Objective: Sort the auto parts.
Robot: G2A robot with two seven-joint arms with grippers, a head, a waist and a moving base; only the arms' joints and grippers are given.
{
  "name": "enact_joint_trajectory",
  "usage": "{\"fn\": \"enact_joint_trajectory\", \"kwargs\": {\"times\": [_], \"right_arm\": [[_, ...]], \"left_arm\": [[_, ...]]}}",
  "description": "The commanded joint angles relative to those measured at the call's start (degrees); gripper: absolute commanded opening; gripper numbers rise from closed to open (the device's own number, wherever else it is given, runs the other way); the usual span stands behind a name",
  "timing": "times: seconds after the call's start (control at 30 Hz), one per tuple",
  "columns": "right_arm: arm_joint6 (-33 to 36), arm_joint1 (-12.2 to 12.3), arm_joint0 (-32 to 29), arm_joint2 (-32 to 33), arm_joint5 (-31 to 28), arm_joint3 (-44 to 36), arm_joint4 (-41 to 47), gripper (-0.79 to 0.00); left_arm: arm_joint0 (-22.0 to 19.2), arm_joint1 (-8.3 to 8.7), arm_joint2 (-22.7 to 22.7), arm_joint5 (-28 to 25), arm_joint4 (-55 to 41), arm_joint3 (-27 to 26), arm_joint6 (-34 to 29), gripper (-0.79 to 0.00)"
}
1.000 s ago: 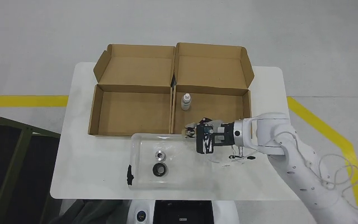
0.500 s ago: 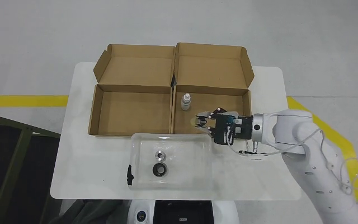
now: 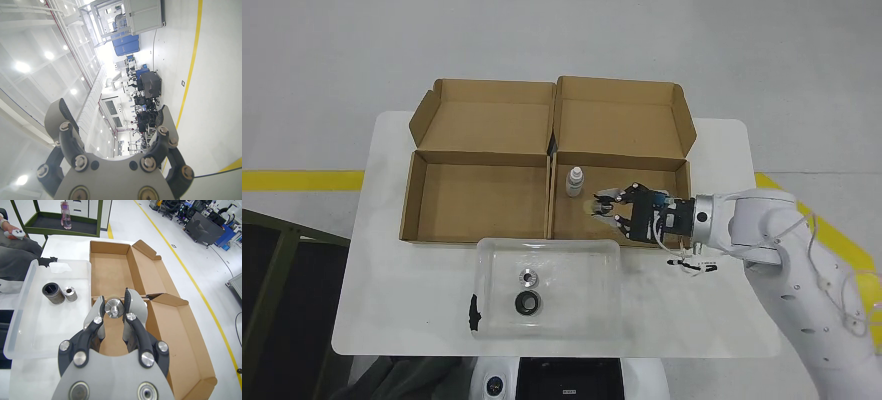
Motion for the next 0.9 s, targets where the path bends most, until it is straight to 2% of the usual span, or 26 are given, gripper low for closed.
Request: {"fn": "enact_joint_trajectory", "kwargs": {"times": [0.0, 0.13, 0.67, 0.87], "right_arm": [[0.24, -0.12, 0.92, -0.88, -0.19, 0.89, -1.16, -0.785], [0.09, -0.52, 2.94, -2.77, 0.0, 3.51, -1.88, -0.785], [8.35, -2.06, 12.6, -10.16, -1.12, 17.02, -2.96, -0.785], [9.34, -3.05, 15.62, -13.6, 0.01, 20.55, -5.14, -0.785]], "left_arm": [[0.0, 0.0, 0.0, 0.0, 0.0, 0.0, 0.0, 0.0], [0.0, 0.0, 0.0, 0.0, 0.0, 0.0, 0.0, 0.0], [0.0, 0.0, 0.0, 0.0, 0.0, 0.0, 0.0, 0.0], [0.0, 0.0, 0.0, 0.0, 0.0, 0.0, 0.0, 0.0]]}}
